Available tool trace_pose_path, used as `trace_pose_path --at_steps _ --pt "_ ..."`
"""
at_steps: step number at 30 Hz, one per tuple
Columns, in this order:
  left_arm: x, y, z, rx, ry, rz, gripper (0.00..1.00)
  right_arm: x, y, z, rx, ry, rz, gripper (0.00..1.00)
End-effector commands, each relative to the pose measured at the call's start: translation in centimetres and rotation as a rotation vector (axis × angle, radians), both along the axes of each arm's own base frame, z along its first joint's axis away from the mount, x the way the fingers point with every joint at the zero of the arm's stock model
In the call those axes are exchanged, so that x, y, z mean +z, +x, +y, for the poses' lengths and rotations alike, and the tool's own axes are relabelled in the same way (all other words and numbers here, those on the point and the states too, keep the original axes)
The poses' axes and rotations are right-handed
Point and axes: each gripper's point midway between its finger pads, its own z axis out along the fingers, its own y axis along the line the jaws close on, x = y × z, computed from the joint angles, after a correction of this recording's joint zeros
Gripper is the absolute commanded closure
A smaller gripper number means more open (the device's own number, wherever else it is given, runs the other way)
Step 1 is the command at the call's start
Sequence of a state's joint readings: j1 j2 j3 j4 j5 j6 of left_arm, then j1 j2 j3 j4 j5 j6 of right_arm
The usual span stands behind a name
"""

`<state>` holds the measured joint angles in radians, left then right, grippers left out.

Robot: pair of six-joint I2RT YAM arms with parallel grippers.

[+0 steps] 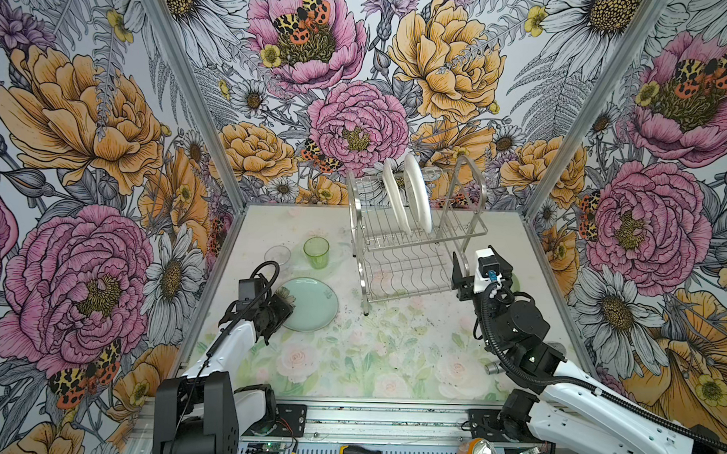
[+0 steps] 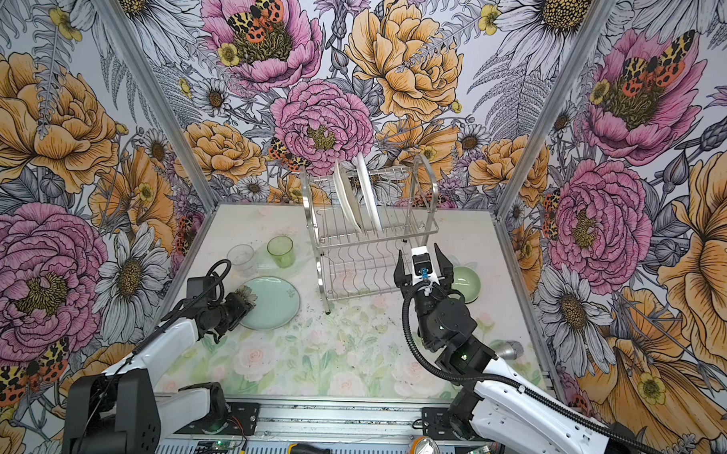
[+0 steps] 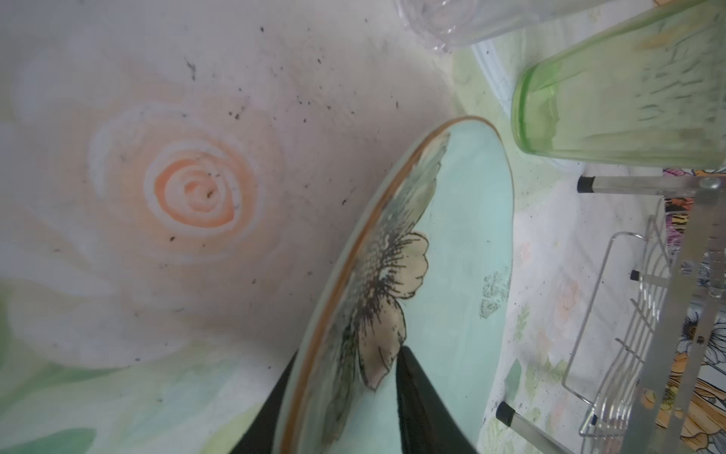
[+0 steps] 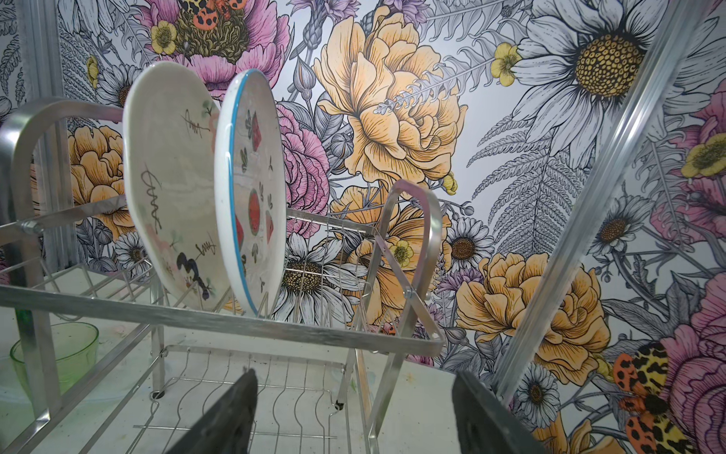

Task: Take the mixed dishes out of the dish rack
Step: 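Open the left gripper off the green plate while the right gripper nears the rack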

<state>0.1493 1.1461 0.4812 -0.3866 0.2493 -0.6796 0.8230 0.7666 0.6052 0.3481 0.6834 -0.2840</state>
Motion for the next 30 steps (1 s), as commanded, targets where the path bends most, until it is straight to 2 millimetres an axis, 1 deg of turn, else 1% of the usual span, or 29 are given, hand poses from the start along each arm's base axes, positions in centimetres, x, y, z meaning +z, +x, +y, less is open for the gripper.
trace_pose_path --at_steps 1,7,9,10,11,12,13,14,15,16,19,22,27,30 --pt "0.3 0.8 0.6 0.006 0.016 -0.042 0.60 0.3 -0.2 -0.6 -0.010 0.028 -0.006 0.21" --pt "0.0 1.0 0.8 0.005 0.014 -0.039 0.56 0.2 -0.1 -0.6 -0.011 0.026 -0.004 0.21" --pt "0.0 1.1 0.9 -0.003 0.017 -0.039 0.53 0.1 0.0 -0.3 0.006 0.015 0.006 0.21" --pt "0.0 1.1 0.9 -0.006 0.019 -0.041 0.48 0.1 0.1 0.0 0.016 0.012 0.014 0.21" --pt "0.1 1.2 1.0 -0.004 0.022 -0.039 0.38 0.0 0.2 0.4 0.029 0.003 0.026 0.21" --pt "0.2 1.1 1.0 -0.002 0.022 -0.036 0.24 0.0 0.4 0.8 0.044 -0.005 0.035 0.21" --pt "0.3 1.2 1.0 -0.003 0.021 -0.040 0.14 -0.1 0.4 1.2 0.056 -0.009 0.042 0.21" --pt "0.5 1.3 0.9 -0.004 0.017 -0.047 0.10 -0.1 0.5 1.5 0.067 -0.010 0.048 0.21" --pt "0.7 1.3 0.8 -0.004 0.013 -0.055 0.07 -0.2 0.5 1.7 0.079 -0.007 0.053 0.20" --pt "1.0 1.3 0.8 -0.002 0.010 -0.064 0.02 -0.2 0.5 1.8 0.086 -0.004 0.053 0.20" --pt "2.3 1.3 0.7 0.004 0.008 -0.102 0.01 0.3 0.3 2.2 0.115 0.015 0.051 0.20" --pt "4.1 1.1 0.6 0.007 0.015 -0.153 0.01 0.7 0.1 2.8 0.159 0.026 0.062 0.19" --pt "7.7 0.7 0.1 0.006 0.019 -0.252 0.01 1.5 0.1 4.5 0.236 0.037 0.100 0.19" --pt "9.9 0.7 -0.4 0.005 0.008 -0.320 0.01 2.4 0.2 5.6 0.286 0.047 0.122 0.19"
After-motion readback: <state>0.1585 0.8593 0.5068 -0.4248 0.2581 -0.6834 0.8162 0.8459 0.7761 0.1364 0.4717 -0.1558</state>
